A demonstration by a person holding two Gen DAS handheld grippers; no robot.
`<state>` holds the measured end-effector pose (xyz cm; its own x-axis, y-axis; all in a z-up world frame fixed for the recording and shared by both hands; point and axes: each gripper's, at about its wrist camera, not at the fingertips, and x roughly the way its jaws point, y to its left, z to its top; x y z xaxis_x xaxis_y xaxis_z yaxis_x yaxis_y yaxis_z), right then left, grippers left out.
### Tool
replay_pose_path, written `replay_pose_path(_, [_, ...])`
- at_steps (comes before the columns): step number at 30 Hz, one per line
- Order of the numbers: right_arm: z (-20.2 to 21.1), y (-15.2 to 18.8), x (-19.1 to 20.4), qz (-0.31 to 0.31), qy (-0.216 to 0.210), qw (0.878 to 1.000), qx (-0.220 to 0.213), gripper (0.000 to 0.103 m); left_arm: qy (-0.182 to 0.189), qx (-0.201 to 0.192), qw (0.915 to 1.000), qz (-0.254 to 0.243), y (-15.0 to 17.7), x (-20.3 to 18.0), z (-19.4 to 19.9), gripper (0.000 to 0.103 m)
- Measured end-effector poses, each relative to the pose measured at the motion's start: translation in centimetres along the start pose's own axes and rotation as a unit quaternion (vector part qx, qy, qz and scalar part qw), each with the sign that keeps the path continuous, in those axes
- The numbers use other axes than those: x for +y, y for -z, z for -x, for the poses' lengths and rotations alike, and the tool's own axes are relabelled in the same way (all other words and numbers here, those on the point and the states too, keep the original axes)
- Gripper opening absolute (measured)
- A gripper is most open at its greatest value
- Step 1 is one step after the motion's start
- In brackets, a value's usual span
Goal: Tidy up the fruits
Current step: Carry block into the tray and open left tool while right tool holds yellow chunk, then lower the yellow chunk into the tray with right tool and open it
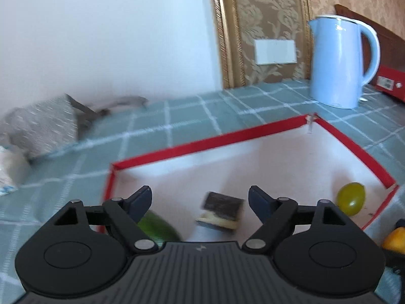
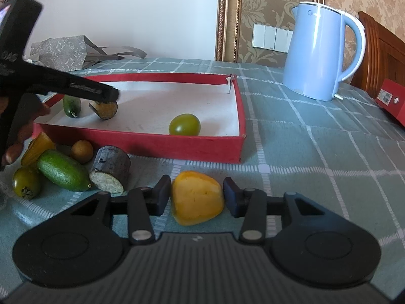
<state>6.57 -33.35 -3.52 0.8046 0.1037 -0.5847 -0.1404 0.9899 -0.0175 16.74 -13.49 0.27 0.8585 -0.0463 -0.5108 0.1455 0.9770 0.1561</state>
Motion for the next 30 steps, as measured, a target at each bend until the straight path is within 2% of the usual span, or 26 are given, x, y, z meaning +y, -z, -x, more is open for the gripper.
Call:
replay_pose_path(7, [-0.1,0.0,-0.1,-0.002,0.0,1.0,0.0,0.044,-0.031,-0.04,0.9964,0.068,2.0,4.0,4.7,0.084])
replay_pose_path(12, [-0.1,0.0,-0.1,-0.003,0.001,1.0,0.001,0.046,-0.054,-0.031,0.9935,0.096,5.3,6.1,7.7,0.086])
replay_pose_path(17, [-0.2,0.0,-0.2,-0.005,0.002,1.0,0.001,0.047,-0.045,-0.011,0.9954,0.083,7.9,6.9,9.9,0.086])
replay_pose_path(21, [-0.2,0.0,-0.2,-0.005,0.002,1.0,0.001,0.047,-0.023,0.002,0.9967,0.077,9.4,6.8,10.8,0.086])
replay_pose_path(27, [-0.2,0.0,-0.3,-0.006,0.001,1.0,0.001,0.047,-0.012,0.023,0.9982,0.054,10.4,5.9,10.3,0.086])
replay_pose_path(30, [-0.2,0.0,-0.4,-0.012,-0.002,1.0,0.0,0.047,0.005,0.045,0.9976,0.053,10.8,5.9,9.7,0.087])
